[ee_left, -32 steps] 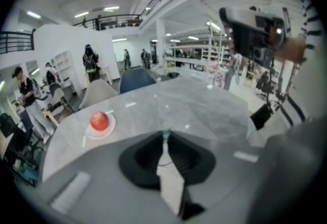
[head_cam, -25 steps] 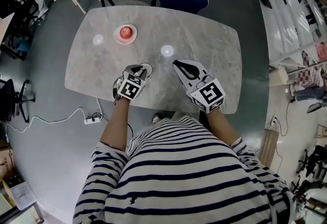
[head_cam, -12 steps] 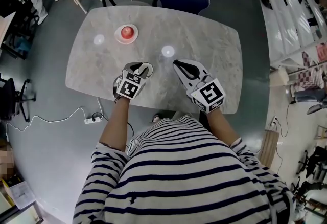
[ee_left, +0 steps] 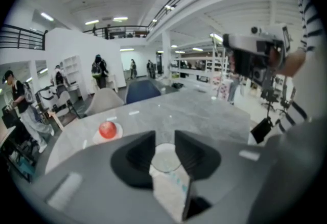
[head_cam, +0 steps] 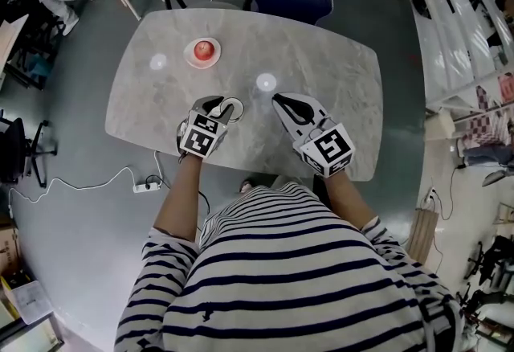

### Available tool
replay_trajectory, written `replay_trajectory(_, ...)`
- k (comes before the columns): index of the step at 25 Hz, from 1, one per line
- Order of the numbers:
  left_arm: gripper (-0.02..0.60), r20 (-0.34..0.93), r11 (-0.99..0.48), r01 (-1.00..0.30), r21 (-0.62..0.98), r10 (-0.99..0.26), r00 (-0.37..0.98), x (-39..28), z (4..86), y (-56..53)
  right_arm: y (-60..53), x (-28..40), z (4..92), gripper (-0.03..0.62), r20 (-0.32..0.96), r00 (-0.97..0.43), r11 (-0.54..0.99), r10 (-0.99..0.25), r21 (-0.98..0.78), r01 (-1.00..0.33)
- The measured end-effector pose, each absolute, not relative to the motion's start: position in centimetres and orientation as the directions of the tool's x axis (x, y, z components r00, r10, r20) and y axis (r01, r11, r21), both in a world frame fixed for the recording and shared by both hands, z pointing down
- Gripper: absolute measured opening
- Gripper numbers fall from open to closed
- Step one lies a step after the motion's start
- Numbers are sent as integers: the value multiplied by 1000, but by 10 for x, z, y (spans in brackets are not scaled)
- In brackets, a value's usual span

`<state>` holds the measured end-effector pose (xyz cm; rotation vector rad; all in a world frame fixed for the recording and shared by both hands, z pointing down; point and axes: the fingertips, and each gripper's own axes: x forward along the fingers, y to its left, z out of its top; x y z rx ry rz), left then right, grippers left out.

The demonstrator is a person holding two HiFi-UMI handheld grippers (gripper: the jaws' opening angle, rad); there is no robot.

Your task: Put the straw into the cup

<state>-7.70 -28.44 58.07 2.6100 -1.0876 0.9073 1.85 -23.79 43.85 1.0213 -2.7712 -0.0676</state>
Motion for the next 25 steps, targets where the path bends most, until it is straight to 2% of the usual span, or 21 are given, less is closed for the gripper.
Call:
replay_trajectory(12, 98, 399, -666, -742, -75, -702, 590, -101, 502, -273, -229, -8, 430, 8, 135, -788, 799, -601, 113, -591)
replay_trajectory(17, 70, 357, -666, -742, -80, -714, 602, -104, 487, -256, -219, -20, 432, 8, 146, -812, 825, -565, 119, -553)
replay_trajectory(22, 11, 301, -663, -746, -61, -725, 619, -105, 469, -240, -212, -28, 431, 8, 145, -826, 838, -545, 125, -531)
replay_trajectory(25, 7, 258, -657, -752, -59, -738, 624, -107, 457, -235, -210, -32, 430, 8, 142, -830, 842, -539, 124, -525)
